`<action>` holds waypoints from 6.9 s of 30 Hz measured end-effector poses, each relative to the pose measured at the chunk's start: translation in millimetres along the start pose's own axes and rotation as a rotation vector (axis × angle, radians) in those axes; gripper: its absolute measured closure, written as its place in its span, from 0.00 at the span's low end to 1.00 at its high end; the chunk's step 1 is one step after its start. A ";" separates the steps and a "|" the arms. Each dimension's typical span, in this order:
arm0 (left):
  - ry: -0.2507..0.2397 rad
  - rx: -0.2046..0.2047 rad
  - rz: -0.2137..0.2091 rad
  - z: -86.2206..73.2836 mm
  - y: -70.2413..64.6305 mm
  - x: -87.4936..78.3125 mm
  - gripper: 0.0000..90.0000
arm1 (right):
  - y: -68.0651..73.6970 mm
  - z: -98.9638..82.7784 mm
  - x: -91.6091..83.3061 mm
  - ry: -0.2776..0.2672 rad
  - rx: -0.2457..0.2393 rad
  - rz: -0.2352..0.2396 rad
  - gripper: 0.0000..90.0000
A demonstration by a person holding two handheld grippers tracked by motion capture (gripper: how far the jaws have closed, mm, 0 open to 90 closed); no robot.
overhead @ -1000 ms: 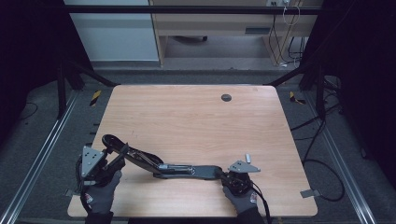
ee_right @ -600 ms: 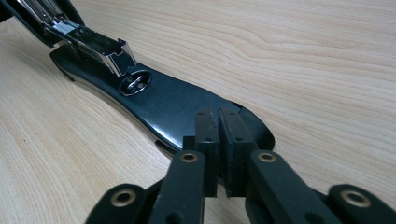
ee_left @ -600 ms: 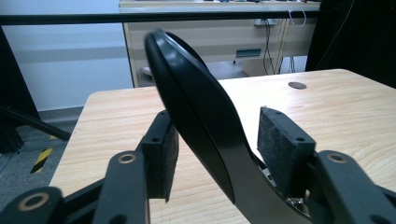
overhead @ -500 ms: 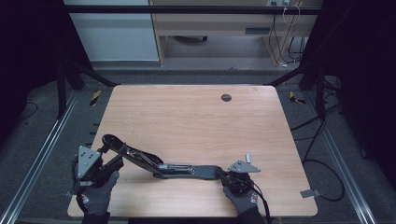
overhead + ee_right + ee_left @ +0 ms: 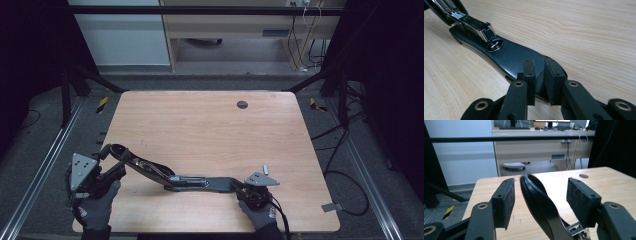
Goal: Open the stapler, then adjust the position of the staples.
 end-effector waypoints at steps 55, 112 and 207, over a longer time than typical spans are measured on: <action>0.135 0.024 0.103 -45.1 40.8 -7.9 0.52 | -25.5 9.0 -35.6 -0.094 0.003 -0.082 0.83; 0.403 0.124 0.068 -128.8 28.6 20.4 0.56 | -103.3 35.6 -49.0 0.097 0.098 -0.262 0.74; 0.426 0.150 0.055 -132.0 23.7 22.9 0.54 | -83.2 16.6 -30.8 0.368 -0.046 -0.060 0.83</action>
Point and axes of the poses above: each handheld gripper's, and its own axes: x roughly forward along the jaws, z roughly out of its top, y roughly to its left, the point moved 4 cm from there along x, roughly forward along the jaws, and after that the axes turned 8 degrees about z, right-handed, at the moved point
